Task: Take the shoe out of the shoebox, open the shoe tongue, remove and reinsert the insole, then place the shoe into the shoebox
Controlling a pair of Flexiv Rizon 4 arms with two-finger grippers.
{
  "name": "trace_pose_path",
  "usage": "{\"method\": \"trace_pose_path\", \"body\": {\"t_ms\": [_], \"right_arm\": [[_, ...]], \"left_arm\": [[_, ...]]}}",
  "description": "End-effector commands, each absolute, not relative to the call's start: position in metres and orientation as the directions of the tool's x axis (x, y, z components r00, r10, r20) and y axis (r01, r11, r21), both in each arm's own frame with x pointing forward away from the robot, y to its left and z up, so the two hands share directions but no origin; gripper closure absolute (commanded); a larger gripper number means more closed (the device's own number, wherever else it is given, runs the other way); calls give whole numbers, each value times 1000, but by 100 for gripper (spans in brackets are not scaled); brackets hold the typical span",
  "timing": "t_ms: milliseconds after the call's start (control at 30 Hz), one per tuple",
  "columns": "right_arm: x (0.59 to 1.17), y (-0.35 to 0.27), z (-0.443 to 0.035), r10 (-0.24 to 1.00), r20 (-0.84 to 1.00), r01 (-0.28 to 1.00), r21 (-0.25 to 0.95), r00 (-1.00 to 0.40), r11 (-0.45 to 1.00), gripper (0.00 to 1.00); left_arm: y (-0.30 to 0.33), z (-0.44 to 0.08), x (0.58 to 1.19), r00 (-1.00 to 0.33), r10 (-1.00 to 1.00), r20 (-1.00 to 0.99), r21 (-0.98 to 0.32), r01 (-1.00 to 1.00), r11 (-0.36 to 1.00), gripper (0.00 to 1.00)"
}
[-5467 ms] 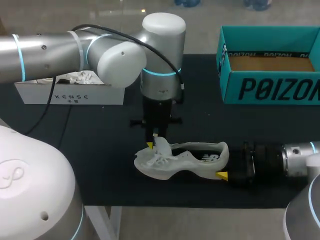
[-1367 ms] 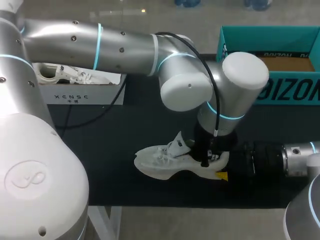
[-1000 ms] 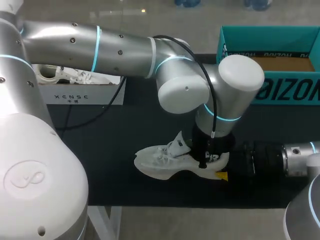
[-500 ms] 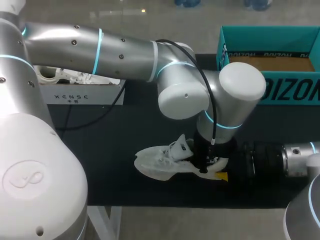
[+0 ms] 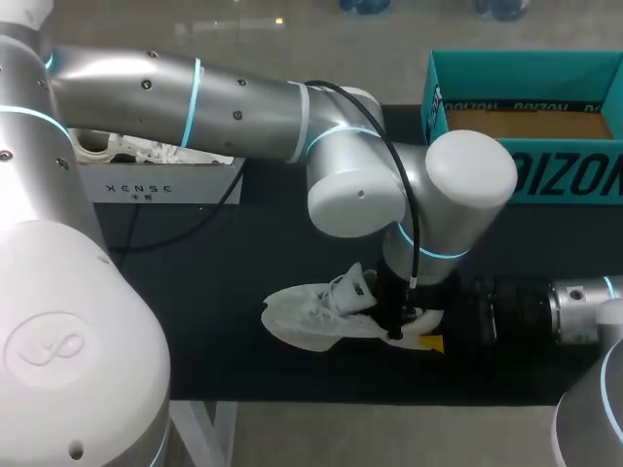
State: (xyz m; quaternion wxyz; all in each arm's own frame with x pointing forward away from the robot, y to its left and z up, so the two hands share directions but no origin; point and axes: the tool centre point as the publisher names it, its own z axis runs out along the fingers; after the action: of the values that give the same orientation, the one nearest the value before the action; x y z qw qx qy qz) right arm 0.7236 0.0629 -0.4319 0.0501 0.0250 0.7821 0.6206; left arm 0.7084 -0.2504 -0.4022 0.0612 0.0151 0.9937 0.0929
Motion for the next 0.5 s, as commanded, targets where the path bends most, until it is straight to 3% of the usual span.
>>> {"method": "trace_pose_path", "body": {"t_ms": [33,367,400,433,500], "right_arm": [[725,64,-434,104,-46,-21,973,-993,232,100],[725,64,-434,104,-46,-21,973,-993,232,100],[725,64,-434,104,-46,-21,973,-993,232,100],[725,64,-434,104,-46,-21,973,-993,232,100],[725,64,-434,104,-46,-21,973,-993,232,100]], "left_arm": [[-252,-418,705,-989,49,-140,187,22,982,66],[-255,-452,720,-971,33,-238,194,-14,981,58],[-254,-454,722,-969,31,-244,190,-17,982,61],[-254,-455,723,-968,27,-249,180,-19,983,99],[-254,-456,725,-961,27,-274,186,-26,982,100]]}}
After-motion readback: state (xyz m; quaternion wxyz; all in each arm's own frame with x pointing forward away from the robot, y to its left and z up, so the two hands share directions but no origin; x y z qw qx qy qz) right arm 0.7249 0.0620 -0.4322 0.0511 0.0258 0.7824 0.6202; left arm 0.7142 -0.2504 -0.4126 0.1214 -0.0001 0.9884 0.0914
